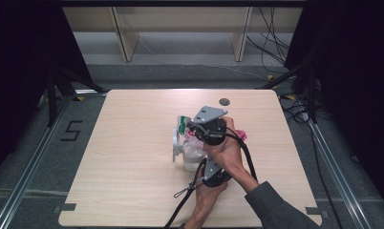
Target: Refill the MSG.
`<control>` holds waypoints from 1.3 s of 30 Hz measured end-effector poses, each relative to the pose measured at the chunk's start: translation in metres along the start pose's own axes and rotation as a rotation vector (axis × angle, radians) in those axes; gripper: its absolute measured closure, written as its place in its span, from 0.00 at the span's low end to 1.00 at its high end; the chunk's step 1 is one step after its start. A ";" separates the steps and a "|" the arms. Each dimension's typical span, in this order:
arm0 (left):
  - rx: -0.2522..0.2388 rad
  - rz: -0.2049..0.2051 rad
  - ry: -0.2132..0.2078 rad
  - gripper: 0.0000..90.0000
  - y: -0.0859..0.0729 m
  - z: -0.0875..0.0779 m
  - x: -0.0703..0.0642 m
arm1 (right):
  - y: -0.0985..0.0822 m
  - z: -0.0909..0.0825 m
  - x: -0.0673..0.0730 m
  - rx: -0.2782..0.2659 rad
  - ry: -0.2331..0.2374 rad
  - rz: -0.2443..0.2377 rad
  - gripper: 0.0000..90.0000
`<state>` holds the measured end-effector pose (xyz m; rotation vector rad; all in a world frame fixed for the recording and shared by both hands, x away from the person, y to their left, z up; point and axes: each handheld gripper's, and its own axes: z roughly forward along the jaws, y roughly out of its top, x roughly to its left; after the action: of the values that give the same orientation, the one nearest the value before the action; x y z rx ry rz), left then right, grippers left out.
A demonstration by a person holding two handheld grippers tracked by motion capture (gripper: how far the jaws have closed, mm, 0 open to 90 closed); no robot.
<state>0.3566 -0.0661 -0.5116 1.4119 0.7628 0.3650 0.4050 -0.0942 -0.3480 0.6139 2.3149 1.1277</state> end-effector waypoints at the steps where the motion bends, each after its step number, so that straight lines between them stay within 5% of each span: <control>1: -0.002 0.000 0.001 0.82 0.000 0.000 0.000 | 0.000 0.000 0.000 0.000 0.000 0.000 1.00; 39: 0.000 -0.002 -0.006 0.82 0.002 0.002 0.001 | 0.003 0.000 -0.002 0.004 0.011 0.001 1.00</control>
<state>0.3588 -0.0669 -0.5095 1.4120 0.7593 0.3593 0.4072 -0.0942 -0.3448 0.6125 2.3266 1.1302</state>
